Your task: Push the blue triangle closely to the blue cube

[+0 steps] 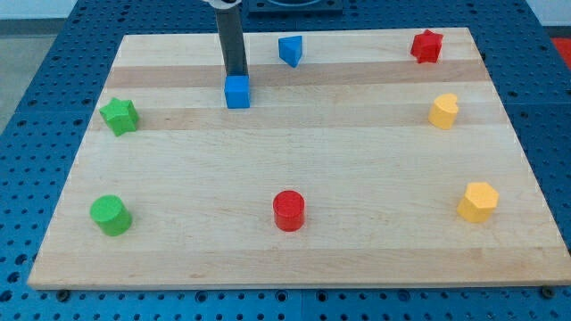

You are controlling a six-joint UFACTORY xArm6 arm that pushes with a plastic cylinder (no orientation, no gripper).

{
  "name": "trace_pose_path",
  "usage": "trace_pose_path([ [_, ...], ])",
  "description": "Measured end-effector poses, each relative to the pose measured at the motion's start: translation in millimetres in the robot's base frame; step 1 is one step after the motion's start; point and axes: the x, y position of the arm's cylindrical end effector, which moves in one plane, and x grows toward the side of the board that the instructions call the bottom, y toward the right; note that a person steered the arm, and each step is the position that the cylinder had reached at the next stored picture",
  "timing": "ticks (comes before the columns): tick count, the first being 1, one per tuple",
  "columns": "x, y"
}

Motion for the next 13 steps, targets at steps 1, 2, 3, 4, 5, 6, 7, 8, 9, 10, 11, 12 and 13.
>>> trace_pose_path([
  [1,20,0],
  [2,0,0],
  [3,-38,0],
  [4,-123,0],
  [5,-127,0],
  [6,-127,44],
  [7,-126,90],
  [8,-126,99],
  [9,-102,98],
  [10,-29,87],
  [11,43,81],
  [12,64,81],
  [13,63,81],
])
